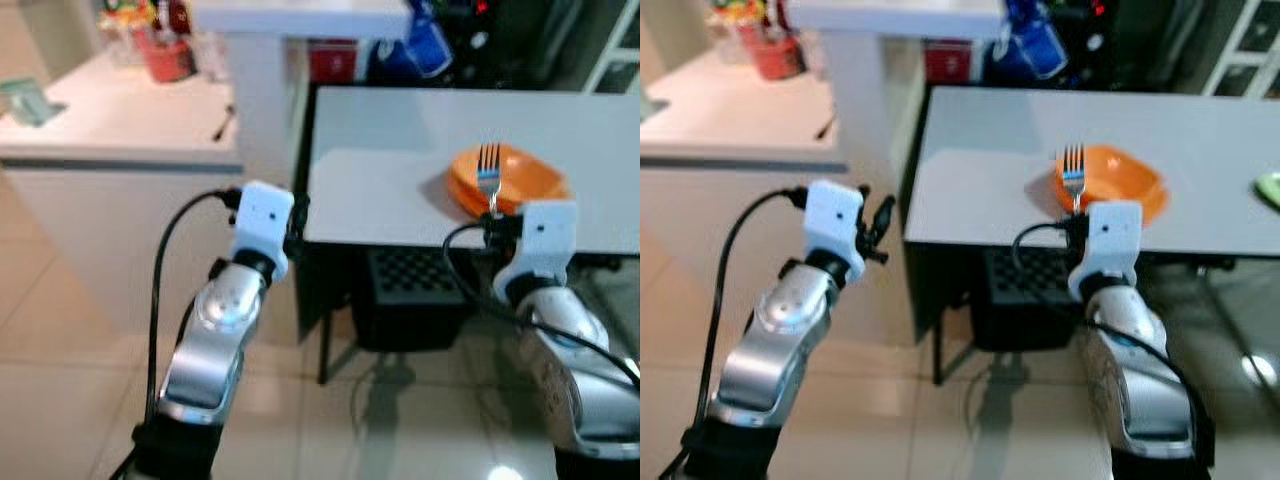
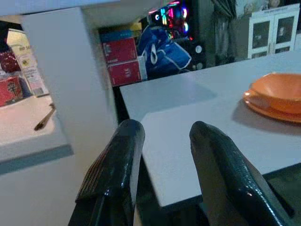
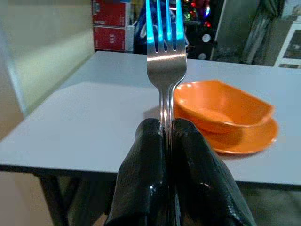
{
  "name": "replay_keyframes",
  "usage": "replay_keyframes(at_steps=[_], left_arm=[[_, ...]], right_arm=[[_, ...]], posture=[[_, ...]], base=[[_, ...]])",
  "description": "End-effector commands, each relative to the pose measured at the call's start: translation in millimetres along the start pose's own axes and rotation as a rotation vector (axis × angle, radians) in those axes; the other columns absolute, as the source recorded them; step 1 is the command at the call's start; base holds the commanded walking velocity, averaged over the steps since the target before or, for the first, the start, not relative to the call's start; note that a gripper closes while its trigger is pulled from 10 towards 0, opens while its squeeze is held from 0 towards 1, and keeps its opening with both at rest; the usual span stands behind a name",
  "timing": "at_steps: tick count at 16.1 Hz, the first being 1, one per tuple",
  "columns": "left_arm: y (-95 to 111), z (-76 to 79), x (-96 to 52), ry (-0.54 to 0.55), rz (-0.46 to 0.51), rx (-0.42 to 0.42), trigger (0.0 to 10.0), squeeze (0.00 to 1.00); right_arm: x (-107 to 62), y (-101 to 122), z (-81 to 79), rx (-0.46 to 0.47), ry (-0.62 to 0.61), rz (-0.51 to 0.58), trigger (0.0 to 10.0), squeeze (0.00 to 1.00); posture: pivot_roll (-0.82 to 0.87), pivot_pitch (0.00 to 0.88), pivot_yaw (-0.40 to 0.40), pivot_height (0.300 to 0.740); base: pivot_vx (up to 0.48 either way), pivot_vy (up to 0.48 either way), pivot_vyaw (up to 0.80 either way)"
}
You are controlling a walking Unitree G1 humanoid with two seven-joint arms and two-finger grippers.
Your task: Setting the table
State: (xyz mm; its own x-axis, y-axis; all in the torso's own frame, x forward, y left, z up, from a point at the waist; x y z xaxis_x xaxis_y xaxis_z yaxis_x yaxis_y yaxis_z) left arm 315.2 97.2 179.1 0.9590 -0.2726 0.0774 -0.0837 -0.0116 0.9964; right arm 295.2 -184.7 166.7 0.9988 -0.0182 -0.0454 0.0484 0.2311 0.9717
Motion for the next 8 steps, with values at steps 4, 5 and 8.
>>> replay_keyframes(at_steps=[4, 5, 8], left_arm=[[-5.9, -7.7, -1.4, 0.027, -0.023, 0.005, 10.0, 0.00], [-5.5, -7.2, -1.0, 0.024, -0.022, 0.003, 10.0, 0.00], [-4.1, 0.2, -1.3, 0.010, -0.022, -0.041, 10.0, 0.00]], right_arm=[[1.0, 4.8, -2.8, -0.019, -0.003, 0.019, 10.0, 0.00], [0.7, 5.4, -2.6, -0.016, -0.005, 0.019, 10.0, 0.00], [0.6, -3.0, -3.4, -0.010, 0.030, -0.020, 10.0, 0.00]], posture=[[-0.06, 0.000, 0.024, 0.740], [-0.06, 0.000, 0.021, 0.740], [-0.03, 0.000, 0.020, 0.740]], base=[[0.000, -0.445, 0.00], [0.000, -0.446, 0.00], [0.000, 0.000, 0.00]])
Point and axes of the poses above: a point about 5 cm out from each wrist's last joint towards the gripper, its own x axis pointing out of the wrist towards the gripper, its own y axis along the axis of the wrist's last joint, z = x × y, the point moved 2 cm from there along x, pointing out of the wrist towards the gripper, and after that the axes turned 9 degrees about -x, right-handed, at the moved point
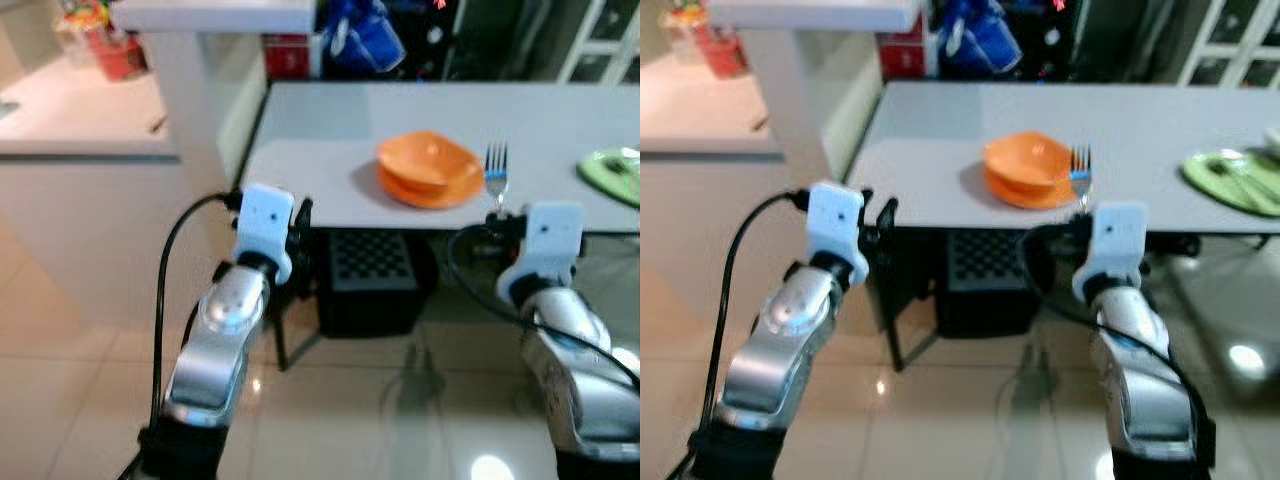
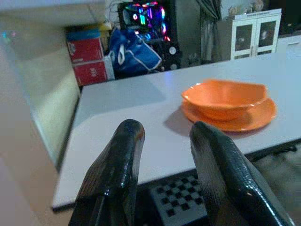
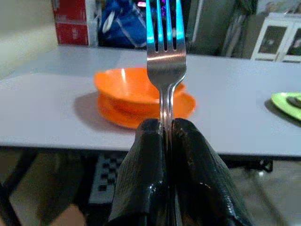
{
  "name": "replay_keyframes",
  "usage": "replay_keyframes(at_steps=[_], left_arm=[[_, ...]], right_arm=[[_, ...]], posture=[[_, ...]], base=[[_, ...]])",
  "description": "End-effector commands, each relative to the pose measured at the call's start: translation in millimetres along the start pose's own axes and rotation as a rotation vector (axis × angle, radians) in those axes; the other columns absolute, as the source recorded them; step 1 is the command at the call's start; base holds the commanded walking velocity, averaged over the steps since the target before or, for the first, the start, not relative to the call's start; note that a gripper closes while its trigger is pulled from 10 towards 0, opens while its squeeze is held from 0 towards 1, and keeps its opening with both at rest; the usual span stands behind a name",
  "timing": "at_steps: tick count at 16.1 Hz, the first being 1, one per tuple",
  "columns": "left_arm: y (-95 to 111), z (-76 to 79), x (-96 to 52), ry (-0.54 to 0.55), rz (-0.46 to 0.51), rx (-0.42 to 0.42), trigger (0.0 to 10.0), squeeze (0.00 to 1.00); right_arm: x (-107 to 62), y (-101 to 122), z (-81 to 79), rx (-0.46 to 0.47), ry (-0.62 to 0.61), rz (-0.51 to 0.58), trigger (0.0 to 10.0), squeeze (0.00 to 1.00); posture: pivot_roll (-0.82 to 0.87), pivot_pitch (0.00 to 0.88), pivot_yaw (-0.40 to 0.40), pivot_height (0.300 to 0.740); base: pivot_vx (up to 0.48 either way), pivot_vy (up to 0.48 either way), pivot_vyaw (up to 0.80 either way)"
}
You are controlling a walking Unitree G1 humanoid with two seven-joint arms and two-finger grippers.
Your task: Setting the table
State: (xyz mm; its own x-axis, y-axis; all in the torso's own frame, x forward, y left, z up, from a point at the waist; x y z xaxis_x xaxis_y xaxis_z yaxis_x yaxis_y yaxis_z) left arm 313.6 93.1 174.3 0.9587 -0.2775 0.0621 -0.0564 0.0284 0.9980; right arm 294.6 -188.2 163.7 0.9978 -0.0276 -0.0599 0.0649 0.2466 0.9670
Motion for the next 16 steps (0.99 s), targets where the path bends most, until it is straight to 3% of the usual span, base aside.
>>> replay_keyframes(at_steps=[1, 5, 8, 12, 16], left_arm=[[3, -3.2, -1.0, 0.003, 0.000, 0.008, 10.0, 0.00], [3, -8.1, -0.8, -0.029, -0.004, -0.014, 10.0, 0.00], [4, -7.6, -1.4, -0.051, 0.000, -0.012, 10.0, 0.00], [3, -13.5, -2.2, -0.040, -0.003, -0.004, 10.0, 0.00], [4, -13.4, -3.8, -0.045, 0.000, 0.000, 10.0, 0.00]], right_arm=[[1.1, 0, -8.9, -0.010, 0.064, -0.011, 10.0, 0.00], [2.1, -2, -6.2, 0.010, 0.071, -0.027, 10.0, 0.00], [3.8, -2, -7.5, 0.071, 0.067, -0.029, 10.0, 0.00], [5.0, -4, -7.4, 0.078, 0.068, -0.039, 10.0, 0.00], [7.6, -4, -0.4, 0.080, 0.055, -0.043, 10.0, 0.00]], posture=[[-0.03, 0.000, 0.020, 0.740], [-0.05, 0.000, 0.022, 0.740], [-0.03, 0.000, 0.022, 0.740], [-0.04, 0.000, 0.017, 0.740], [-0.04, 0.000, 0.015, 0.740]], base=[[0.000, 0.000, 0.00], [0.068, 0.000, 0.00], [0.327, 0.000, -0.13], [0.373, 0.000, -0.63], [0.375, 0.000, 0.00]])
Point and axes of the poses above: a point about 5 cm out from each wrist's last joint towards the gripper, its own x axis pointing out of the wrist towards the gripper, its own y axis along the axis of the wrist's last joint, z = x × y, the point moved 2 cm from there along x, pointing out of the wrist towards the gripper, and after that the axes turned 9 degrees about -x, right-handed, at the moved point
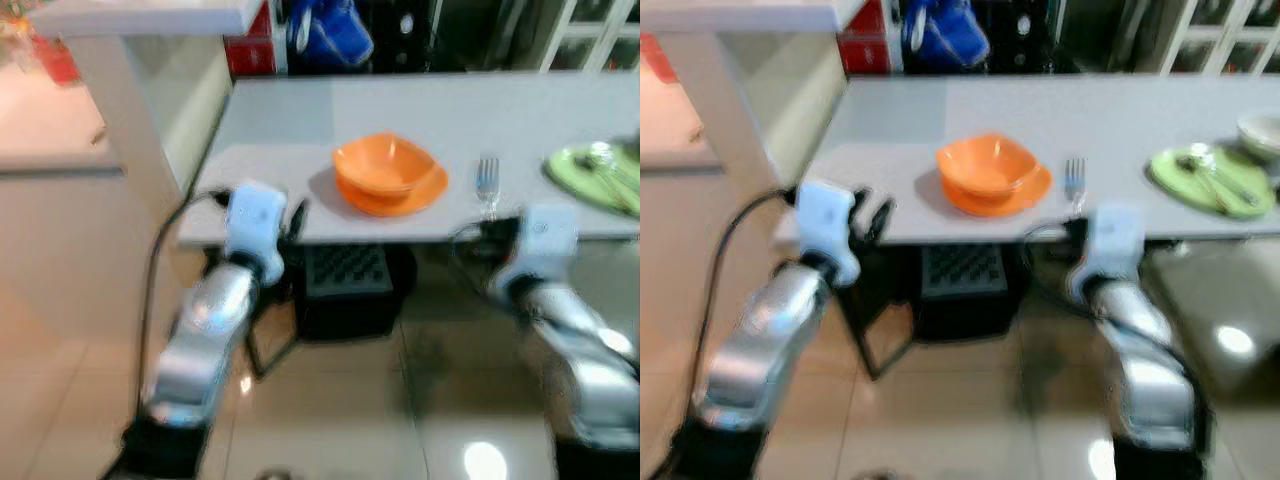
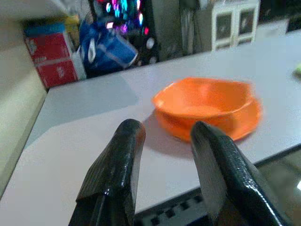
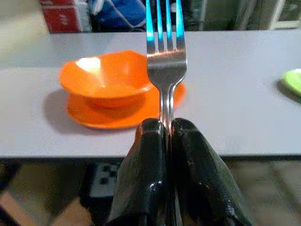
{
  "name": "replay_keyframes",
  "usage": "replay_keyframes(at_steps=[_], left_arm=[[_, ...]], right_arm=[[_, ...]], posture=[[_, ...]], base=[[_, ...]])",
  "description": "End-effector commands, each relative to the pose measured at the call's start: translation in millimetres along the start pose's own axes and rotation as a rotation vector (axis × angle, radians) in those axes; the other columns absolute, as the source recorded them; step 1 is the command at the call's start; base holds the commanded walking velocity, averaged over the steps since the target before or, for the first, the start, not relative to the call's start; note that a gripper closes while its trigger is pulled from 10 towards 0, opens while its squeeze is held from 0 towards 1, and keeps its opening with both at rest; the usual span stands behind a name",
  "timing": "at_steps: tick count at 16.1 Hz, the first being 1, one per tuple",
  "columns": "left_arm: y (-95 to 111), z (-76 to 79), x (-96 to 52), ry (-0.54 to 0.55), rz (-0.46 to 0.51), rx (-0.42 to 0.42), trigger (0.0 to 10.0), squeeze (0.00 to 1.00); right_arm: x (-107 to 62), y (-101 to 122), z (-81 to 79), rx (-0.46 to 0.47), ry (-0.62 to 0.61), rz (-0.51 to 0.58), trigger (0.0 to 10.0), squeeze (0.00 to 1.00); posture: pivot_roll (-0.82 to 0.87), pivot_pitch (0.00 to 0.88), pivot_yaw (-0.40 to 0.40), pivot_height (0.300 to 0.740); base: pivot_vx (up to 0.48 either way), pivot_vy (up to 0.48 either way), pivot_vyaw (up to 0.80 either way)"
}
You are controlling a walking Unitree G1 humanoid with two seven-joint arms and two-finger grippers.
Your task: Setting the table
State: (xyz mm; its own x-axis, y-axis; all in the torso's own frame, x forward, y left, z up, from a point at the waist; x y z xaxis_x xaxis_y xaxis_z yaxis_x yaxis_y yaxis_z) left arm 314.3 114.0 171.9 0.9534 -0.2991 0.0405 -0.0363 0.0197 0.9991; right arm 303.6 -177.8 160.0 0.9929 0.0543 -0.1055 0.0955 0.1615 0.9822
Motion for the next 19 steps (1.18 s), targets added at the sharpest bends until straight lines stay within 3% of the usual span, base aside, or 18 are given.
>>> replay_keyframes(at_steps=[1, 13, 19], left_arm=[[4, 5.2, 0.8, -0.019, 0.017, 0.001, 10.0, 0.00], [5, 14.6, -8.0, -0.027, 0.011, 0.014, 10.0, 0.00], [4, 5.6, -12.4, 0.013, 0.007, 0.015, 10.0, 0.00]], right_arm=[[-2.7, -3, 12.2, -0.013, -0.037, -0.017, 10.0, 0.00], [-7.5, -8, 37.8, -0.038, -0.032, -0.054, 10.0, 0.00], [-3.2, -10, 39.4, -0.055, -0.008, -0.062, 10.0, 0.00]], posture=[[-0.04, 0.000, 0.016, 0.740], [-0.04, 0.000, -0.018, 0.740], [-0.03, 0.000, -0.011, 0.740]], base=[[0.382, 0.000, 0.00], [0.378, 0.000, 0.00], [0.377, 0.000, 0.00]])
Point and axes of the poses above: a point about 5 cm out from each wrist's last joint towards the gripper, its own x axis pointing out of the wrist towards the gripper, its own y axis along the axis of the wrist's last joint, z = x × y, the point moved 2 cm from there along x, pointing out of the wrist towards the gripper, and after that the axes turned 9 degrees about -x, right-handed, at the moved point
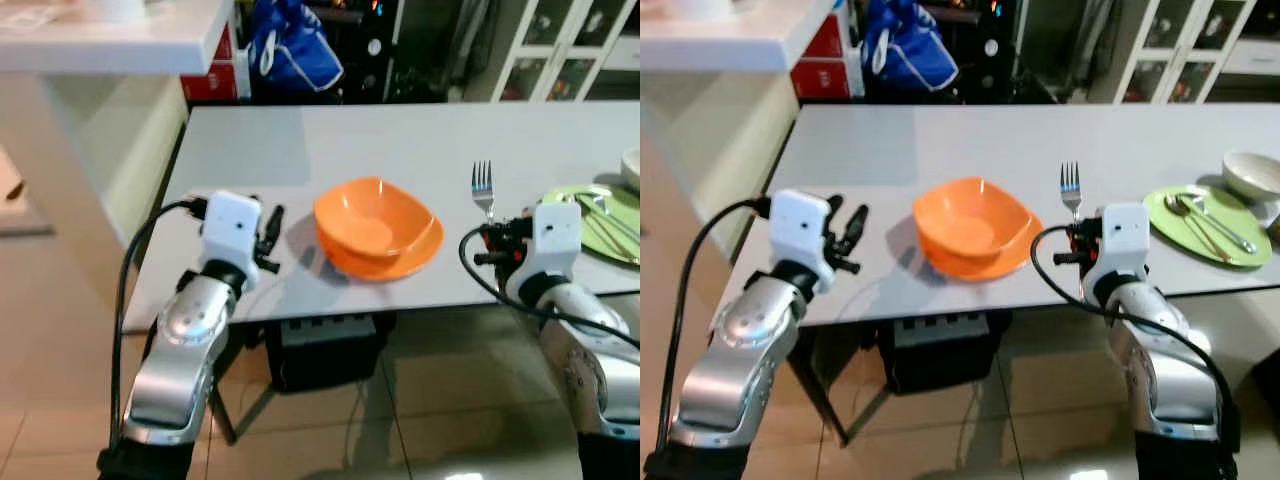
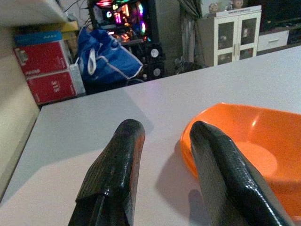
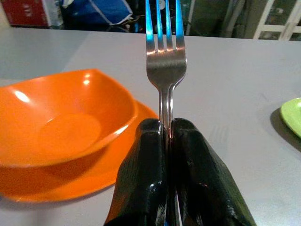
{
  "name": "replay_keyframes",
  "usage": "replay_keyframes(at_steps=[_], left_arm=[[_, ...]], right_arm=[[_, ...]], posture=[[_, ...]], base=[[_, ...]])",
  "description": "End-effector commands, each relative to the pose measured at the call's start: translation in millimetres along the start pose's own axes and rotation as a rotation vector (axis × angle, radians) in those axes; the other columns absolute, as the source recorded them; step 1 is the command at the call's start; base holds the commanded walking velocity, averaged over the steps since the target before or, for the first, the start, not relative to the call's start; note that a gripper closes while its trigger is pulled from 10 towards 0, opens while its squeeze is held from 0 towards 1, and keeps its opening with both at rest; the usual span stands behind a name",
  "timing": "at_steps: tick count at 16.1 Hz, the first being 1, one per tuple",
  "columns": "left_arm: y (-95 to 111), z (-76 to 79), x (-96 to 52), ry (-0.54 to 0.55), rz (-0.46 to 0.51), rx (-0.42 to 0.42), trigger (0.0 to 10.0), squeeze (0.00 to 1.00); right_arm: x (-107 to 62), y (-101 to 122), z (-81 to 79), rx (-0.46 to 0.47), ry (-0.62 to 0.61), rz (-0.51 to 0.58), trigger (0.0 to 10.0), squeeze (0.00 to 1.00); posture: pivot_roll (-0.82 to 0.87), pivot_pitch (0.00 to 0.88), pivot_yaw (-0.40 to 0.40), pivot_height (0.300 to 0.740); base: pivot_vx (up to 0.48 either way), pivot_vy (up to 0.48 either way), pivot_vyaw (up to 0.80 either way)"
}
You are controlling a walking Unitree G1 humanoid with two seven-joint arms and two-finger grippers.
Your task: Setting the table
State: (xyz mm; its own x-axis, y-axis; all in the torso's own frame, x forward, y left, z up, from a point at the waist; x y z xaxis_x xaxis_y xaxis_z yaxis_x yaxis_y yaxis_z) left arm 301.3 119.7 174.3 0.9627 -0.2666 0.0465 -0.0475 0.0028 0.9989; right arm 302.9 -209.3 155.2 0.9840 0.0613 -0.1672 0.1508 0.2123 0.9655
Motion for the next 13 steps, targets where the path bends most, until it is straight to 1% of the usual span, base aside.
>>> replay_keyframes(at_steps=[1, 3, 5, 7, 8, 10, 11, 12, 13], left_arm=[[0, 6.8, 0.3, -0.024, -0.005, -0.006, 10.0, 0.00], [0, 6.7, 0.2, -0.027, -0.004, -0.013, 10.0, 0.00], [-2, 2.9, -2.1, -0.027, -0.006, -0.015, 10.0, 0.00], [-2, 3.0, -3.6, -0.098, 0.006, -0.024, 10.0, 0.00], [-1, 4.8, -6.4, -0.166, 0.008, -0.010, 10.0, 0.00], [8, 15.9, -16.1, -0.337, 0.047, 0.004, 10.0, 0.00], [9, 18.2, -19.8, -0.376, 0.050, 0.003, 10.0, 0.00], [7, 24.5, -25.8, -0.469, 0.025, 0.012, 10.0, 0.00], [7, 27.0, -28.8, -0.509, 0.012, 0.010, 10.0, 0.00]], right_arm=[[-1.0, -6, 12.4, -0.014, -0.045, -0.025, 10.0, 0.00], [0.2, -10, 21.0, -0.034, -0.076, -0.057, 10.0, 0.00], [1.4, -9, 22.8, -0.033, -0.069, -0.061, 10.0, 0.00], [7.4, -14, 32.3, -0.050, -0.063, -0.118, 10.0, 0.00], [11.0, -14, 37.7, -0.057, -0.073, -0.131, 10.0, 0.00], [15.5, -16, 45.4, -0.064, -0.098, -0.155, 10.0, 0.00], [15.6, -16, 45.5, -0.059, -0.098, -0.161, 10.0, 0.00], [19.5, -17, 49.1, -0.056, -0.096, -0.176, 10.0, 0.00], [21.3, -18, 50.5, -0.055, -0.089, -0.188, 10.0, 0.00]], posture=[[-0.03, 0.000, -0.007, 0.740], [-0.03, 0.000, -0.005, 0.740], [-0.04, 0.000, 0.008, 0.740], [-0.05, 0.000, 0.028, 0.740], [-0.05, 0.000, 0.032, 0.740], [-0.04, 0.000, 0.036, 0.740], [-0.04, 0.000, 0.037, 0.740], [-0.04, 0.000, 0.038, 0.740], [-0.04, 0.000, 0.039, 0.740]], base=[[0.375, 0.000, 0.00], [0.375, 0.000, 0.00], [0.375, 0.000, 0.00], [0.000, 0.000, 0.00], [0.000, 0.000, 0.00], [0.000, 0.000, 0.00], [0.000, 0.000, 0.00], [0.000, 0.000, 0.00], [0.000, 0.000, 0.00]])
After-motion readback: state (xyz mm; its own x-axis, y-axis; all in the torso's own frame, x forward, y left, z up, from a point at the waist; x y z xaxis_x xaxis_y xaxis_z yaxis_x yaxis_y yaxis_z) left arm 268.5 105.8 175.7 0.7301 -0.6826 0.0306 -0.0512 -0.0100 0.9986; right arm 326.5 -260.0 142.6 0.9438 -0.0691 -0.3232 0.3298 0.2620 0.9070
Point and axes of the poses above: a point about 5 cm out from each wrist's last joint towards the gripper, its own x axis pointing out of the wrist towards the gripper, its own y axis along the axis of the wrist's last joint, z = x × y, the point moved 2 cm from there along x, pointing out of the wrist towards the gripper, and after that the axes turned 9 degrees about -x, right-handed, at the moved point
